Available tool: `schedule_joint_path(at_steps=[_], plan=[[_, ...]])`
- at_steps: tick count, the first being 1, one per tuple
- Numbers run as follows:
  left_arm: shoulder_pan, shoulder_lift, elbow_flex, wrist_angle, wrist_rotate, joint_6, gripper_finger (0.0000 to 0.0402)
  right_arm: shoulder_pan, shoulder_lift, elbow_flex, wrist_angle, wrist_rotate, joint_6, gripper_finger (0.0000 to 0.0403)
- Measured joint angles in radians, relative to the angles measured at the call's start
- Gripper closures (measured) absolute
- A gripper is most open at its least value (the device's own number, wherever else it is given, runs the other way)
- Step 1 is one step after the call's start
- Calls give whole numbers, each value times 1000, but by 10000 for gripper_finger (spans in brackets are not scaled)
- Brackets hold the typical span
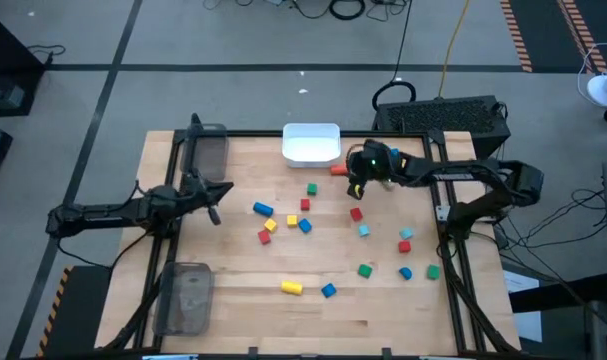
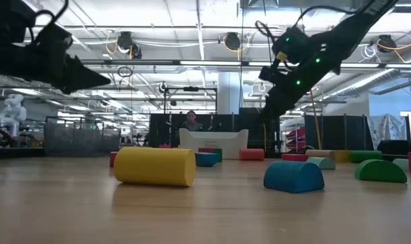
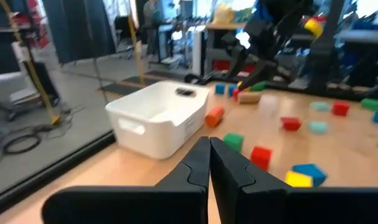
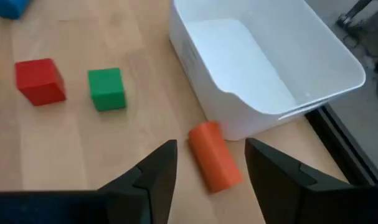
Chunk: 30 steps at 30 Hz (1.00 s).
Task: Sort blocks by size
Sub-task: Put the orange cylinder block into the white bin
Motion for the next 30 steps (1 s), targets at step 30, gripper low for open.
schedule_joint_path(at_steps=[30], plan=[[101,245,54,6,39,35,386,-120,260,296,-370,-126,-188,225]])
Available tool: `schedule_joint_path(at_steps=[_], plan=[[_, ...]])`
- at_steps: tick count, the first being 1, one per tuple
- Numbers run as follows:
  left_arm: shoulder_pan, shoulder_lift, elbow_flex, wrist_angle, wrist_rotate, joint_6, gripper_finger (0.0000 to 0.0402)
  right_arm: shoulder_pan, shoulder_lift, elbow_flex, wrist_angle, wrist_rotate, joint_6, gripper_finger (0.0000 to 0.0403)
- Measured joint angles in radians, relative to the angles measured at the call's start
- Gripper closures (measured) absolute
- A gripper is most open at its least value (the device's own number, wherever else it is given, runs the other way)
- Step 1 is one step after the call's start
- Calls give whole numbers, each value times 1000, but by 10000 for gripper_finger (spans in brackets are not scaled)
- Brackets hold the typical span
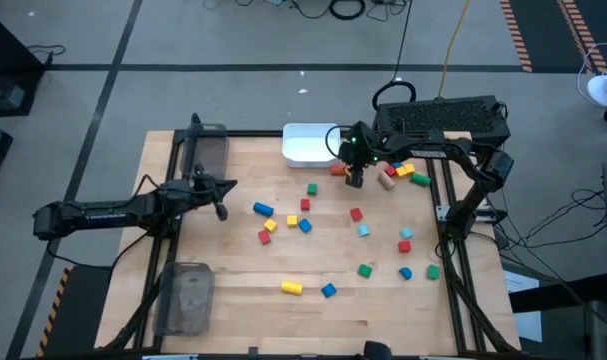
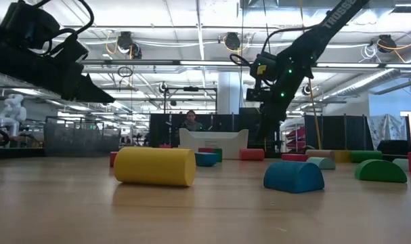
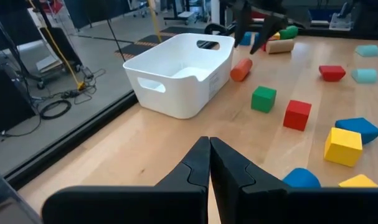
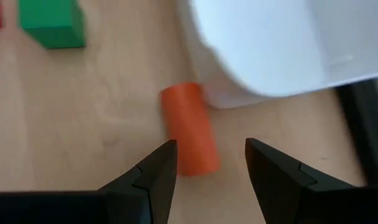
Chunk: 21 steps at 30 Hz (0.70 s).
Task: Sort blocks by size
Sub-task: Put the orange cylinder block into the white bin
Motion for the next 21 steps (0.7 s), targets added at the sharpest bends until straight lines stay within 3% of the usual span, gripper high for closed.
schedule_joint_path(at_steps=[13,21], plan=[[0,0,0,-17,8,-8,386,-2,97,0,12,-10,-11,228],[0,0,0,-17,9,-8,386,1,123,2,4,-15,6,278]])
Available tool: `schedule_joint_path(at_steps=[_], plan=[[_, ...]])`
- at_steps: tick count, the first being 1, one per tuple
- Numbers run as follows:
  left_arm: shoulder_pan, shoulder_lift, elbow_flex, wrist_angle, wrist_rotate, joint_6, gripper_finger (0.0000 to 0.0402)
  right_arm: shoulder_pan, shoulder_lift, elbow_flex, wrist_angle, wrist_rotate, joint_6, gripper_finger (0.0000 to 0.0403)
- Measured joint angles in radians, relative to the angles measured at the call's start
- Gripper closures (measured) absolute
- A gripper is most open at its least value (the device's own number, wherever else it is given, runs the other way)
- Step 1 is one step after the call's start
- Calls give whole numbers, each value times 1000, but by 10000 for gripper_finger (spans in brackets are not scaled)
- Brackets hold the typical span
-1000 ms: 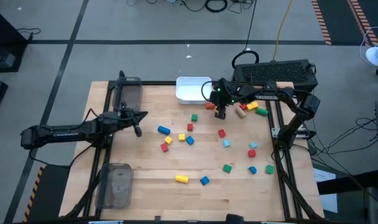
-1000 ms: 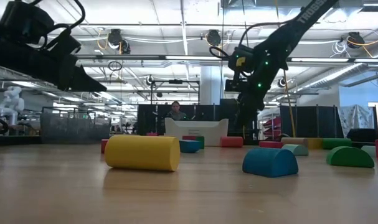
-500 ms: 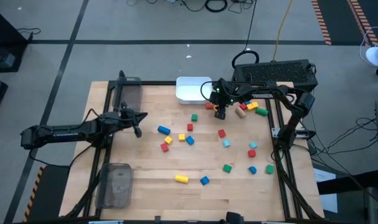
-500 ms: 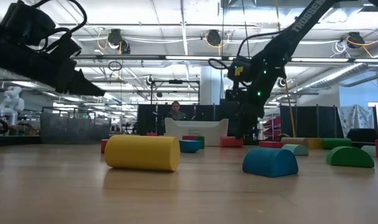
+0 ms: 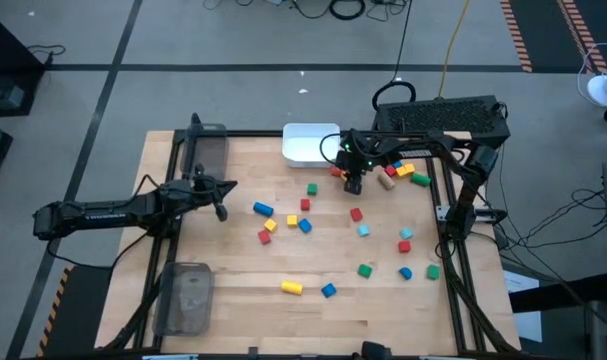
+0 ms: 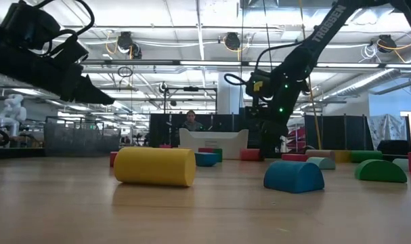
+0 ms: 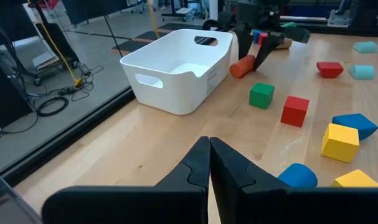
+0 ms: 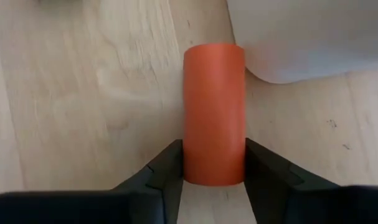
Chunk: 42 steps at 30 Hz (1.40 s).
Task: Sort blocks by size
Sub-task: Put the orange cylinder block into the white bin
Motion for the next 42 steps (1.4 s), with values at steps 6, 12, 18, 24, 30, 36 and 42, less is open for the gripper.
schedule_joint_path(at_steps=[6,12,18,24,30,36,42], plan=[[0,0,0,27,-12,0,386,1,-55,-4,-25,8,52,291],[0,0,0,55,-88,-49,386,21,-140,-4,-65,8,115,291],[0,1,1,53,-88,-50,386,70,-199,43,-177,7,147,286],[0,0,1,63,-88,-49,386,106,-197,181,-203,7,138,290],[0,1,1,64,-89,-50,386,91,-127,358,-186,6,119,288],[0,1,1,68,-88,-51,386,69,21,500,-203,6,113,287],[0,1,1,61,-86,-52,386,50,146,565,-204,5,113,286]])
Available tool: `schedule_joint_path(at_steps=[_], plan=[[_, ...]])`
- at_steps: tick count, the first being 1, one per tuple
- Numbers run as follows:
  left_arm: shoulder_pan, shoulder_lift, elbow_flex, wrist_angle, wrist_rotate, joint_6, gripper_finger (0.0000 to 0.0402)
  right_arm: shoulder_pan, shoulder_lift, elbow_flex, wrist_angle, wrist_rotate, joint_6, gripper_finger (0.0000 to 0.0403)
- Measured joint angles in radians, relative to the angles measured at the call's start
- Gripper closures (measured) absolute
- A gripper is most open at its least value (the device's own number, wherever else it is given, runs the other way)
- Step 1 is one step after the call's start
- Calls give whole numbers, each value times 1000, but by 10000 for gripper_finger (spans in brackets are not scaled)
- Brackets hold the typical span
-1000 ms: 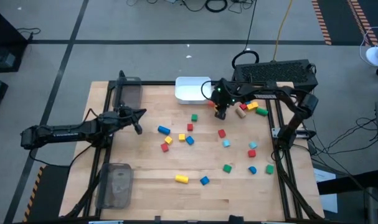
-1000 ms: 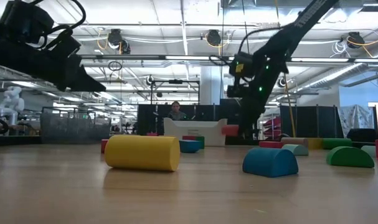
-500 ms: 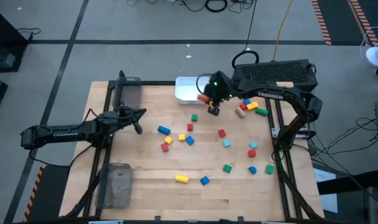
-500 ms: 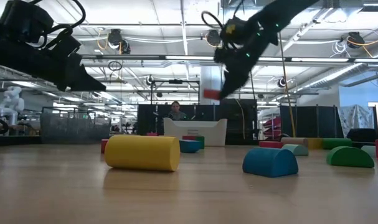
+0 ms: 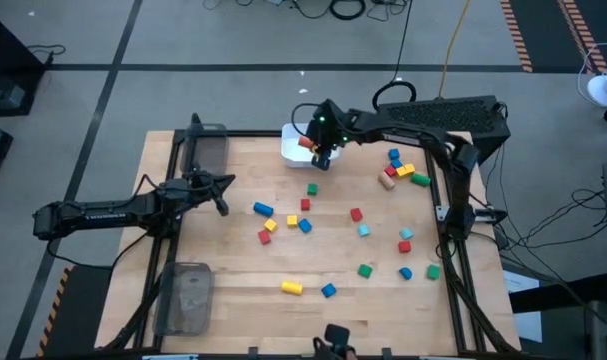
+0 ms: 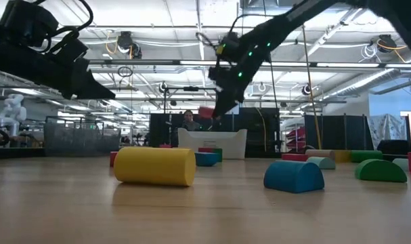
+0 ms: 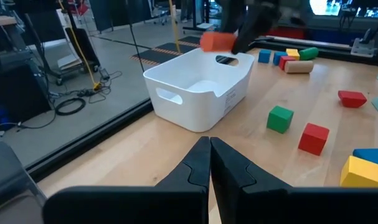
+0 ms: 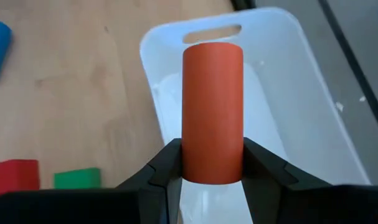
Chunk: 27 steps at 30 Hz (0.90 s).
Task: Sort blocks by size
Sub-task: Put the orange cylinder block into the white bin
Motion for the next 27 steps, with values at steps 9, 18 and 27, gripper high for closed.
schedule_joint_path(at_steps=[9,18,27], plan=[[0,1,0,-1,3,3,386,-64,110,37,-12,-1,7,285],[0,1,0,-2,4,2,386,-97,164,48,-45,-4,5,283],[0,1,0,-1,4,2,386,-96,165,48,-42,-5,-15,249]])
